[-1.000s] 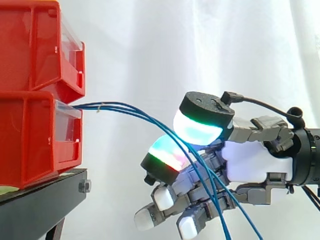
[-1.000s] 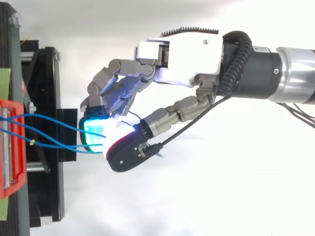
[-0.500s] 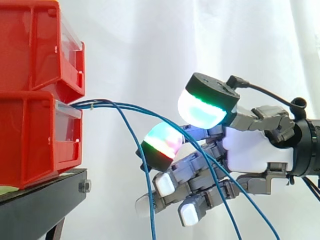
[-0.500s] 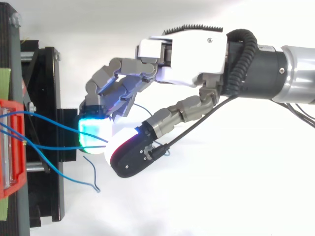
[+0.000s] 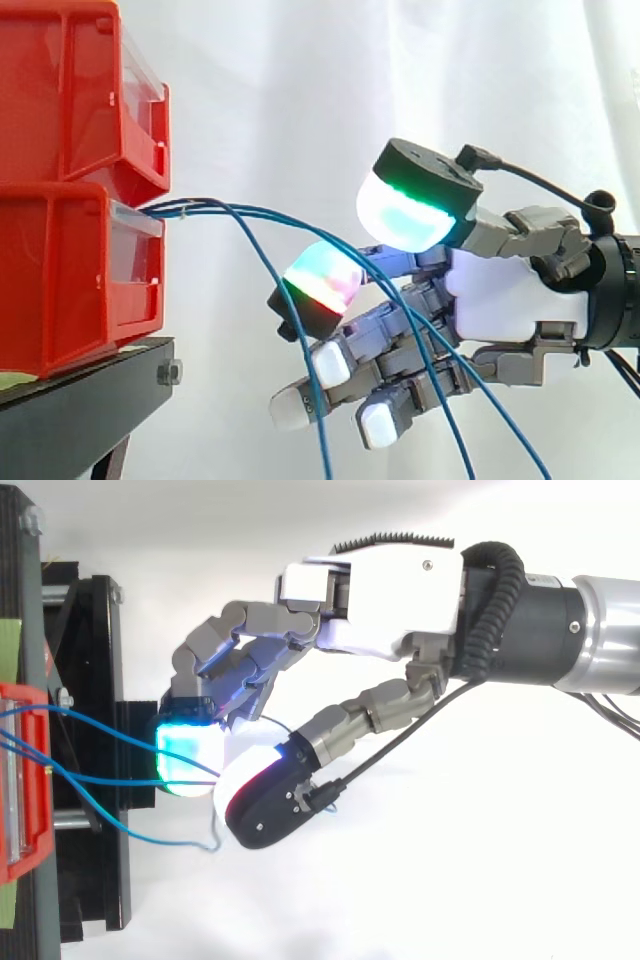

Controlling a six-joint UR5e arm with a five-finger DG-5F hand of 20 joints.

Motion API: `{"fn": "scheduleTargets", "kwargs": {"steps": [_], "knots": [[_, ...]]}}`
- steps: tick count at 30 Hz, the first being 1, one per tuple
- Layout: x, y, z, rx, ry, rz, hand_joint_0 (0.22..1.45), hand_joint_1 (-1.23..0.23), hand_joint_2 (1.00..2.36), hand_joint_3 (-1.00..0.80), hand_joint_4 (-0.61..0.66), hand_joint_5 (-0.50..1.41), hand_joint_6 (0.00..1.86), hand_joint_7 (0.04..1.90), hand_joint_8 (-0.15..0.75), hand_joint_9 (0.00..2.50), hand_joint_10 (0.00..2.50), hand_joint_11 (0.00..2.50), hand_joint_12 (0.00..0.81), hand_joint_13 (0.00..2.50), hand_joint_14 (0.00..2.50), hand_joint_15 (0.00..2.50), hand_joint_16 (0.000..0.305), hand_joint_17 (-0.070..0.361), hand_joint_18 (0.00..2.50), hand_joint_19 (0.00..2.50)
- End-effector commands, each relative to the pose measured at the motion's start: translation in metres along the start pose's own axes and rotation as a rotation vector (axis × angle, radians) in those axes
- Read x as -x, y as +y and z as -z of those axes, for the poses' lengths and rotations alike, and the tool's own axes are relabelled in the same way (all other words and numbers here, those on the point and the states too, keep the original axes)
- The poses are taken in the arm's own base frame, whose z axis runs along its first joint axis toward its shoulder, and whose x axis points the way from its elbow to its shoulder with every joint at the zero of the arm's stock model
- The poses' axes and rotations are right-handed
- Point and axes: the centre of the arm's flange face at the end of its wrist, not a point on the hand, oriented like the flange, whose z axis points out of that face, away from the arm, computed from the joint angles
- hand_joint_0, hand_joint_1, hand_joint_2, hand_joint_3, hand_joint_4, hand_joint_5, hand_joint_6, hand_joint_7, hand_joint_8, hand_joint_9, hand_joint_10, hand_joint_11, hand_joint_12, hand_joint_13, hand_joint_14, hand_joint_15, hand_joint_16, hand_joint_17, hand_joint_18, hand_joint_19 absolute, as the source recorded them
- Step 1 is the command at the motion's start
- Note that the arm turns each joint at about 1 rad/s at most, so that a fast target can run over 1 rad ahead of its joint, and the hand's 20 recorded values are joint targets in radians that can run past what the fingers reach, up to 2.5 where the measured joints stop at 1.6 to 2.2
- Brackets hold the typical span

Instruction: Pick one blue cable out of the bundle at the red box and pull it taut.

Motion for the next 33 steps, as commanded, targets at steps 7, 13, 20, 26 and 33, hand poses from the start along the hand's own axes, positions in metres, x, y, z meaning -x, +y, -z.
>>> {"fn": "scheduleTargets", "kwargs": {"steps": [7,13,20,26,33], "knots": [[-0.0002,-0.0002,-0.0001,0.001,0.0,0.006,0.63,-0.84,1.01,-0.39,0.21,-0.17,0.85,0.95,0.367,0.78,0.01,0.69,0.4,0.56,0.01,0.29,0.061,0.136,0.77,0.55],[-0.0002,-0.0002,-0.0001,0.001,0.0,0.014,0.63,-0.82,1.02,-0.2,0.17,-0.17,0.89,1.02,0.371,0.84,0.01,0.75,0.401,0.59,0.01,0.3,0.061,0.137,0.82,0.55],[-0.0002,-0.0002,-0.0001,0.001,0.0,0.014,0.64,-0.82,1.02,-0.13,0.14,-0.17,0.91,1.02,0.377,0.85,0.01,0.78,0.406,0.62,0.01,0.31,0.061,0.138,0.84,0.55],[-0.0002,-0.0002,-0.0001,0.001,0.0,0.017,0.7,-0.92,1.02,-0.26,0.16,-0.19,0.9,0.95,0.369,0.8,0.01,0.78,0.402,0.59,0.01,0.3,0.061,0.137,0.83,0.52],[-0.0004,-0.0002,-0.0001,0.001,0.001,0.017,0.79,-1.0,1.01,-0.4,0.19,-0.19,0.9,0.94,0.357,0.77,0.01,0.79,0.394,0.57,0.01,0.29,0.06,0.135,0.81,0.49]]}}
